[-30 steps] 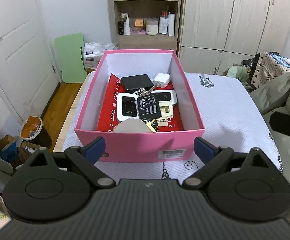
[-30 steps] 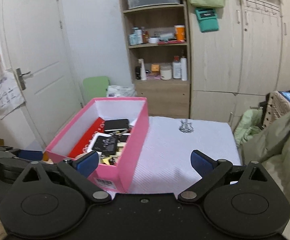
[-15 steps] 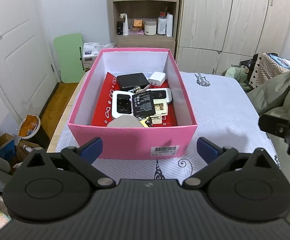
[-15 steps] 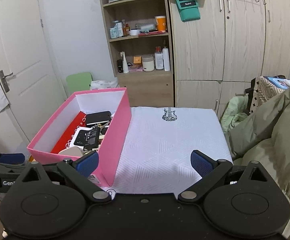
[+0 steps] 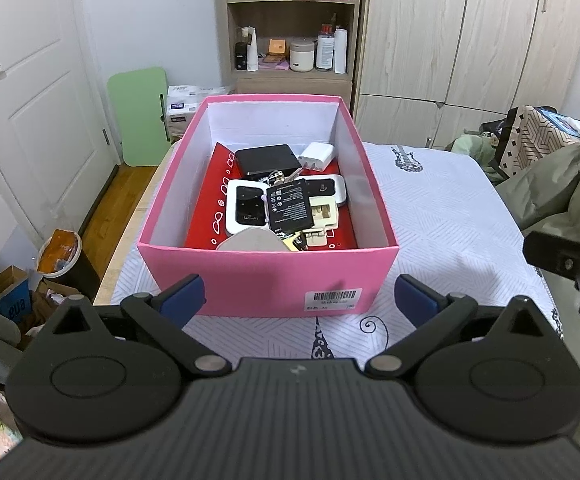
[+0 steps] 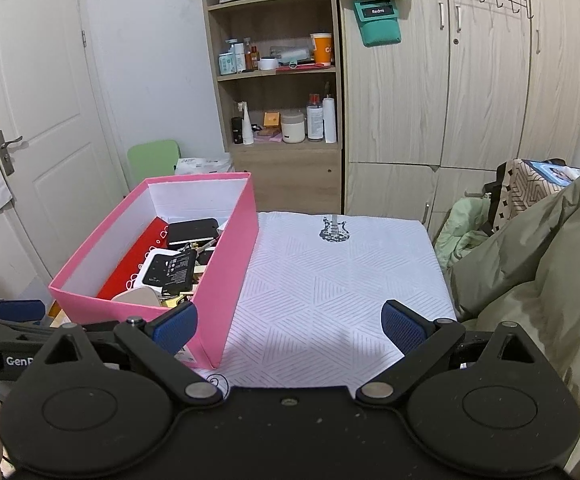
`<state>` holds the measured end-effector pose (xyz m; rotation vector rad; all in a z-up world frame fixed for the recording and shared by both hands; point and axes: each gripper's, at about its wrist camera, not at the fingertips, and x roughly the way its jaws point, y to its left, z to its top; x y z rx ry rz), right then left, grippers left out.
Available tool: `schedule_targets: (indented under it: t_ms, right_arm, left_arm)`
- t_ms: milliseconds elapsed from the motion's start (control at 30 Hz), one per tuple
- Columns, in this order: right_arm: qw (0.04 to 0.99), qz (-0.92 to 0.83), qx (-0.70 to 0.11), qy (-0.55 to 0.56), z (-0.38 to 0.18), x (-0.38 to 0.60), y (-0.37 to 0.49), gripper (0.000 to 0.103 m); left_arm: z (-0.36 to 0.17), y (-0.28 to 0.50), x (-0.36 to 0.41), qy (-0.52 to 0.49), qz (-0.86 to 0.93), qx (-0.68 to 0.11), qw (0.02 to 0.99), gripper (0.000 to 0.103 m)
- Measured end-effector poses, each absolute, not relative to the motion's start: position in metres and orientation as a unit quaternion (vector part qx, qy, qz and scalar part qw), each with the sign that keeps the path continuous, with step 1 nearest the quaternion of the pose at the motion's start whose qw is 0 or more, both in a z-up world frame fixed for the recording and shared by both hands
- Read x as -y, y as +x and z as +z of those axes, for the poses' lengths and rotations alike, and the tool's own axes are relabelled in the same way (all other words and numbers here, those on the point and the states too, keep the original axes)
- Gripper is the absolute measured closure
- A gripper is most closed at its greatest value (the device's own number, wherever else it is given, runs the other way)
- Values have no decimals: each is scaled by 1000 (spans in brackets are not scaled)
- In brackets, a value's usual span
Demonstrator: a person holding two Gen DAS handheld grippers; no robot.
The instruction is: Organize rigid objects
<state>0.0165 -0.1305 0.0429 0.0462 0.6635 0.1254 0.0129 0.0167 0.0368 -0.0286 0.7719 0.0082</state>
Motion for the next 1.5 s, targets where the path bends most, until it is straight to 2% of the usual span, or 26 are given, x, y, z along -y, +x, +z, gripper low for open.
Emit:
schedule_targets:
  t_ms: [1500]
  right_arm:
    - [940, 52, -337, 12, 33, 130, 22, 3]
  left_arm:
    - [30, 14, -23, -12, 4, -371, 929, 0]
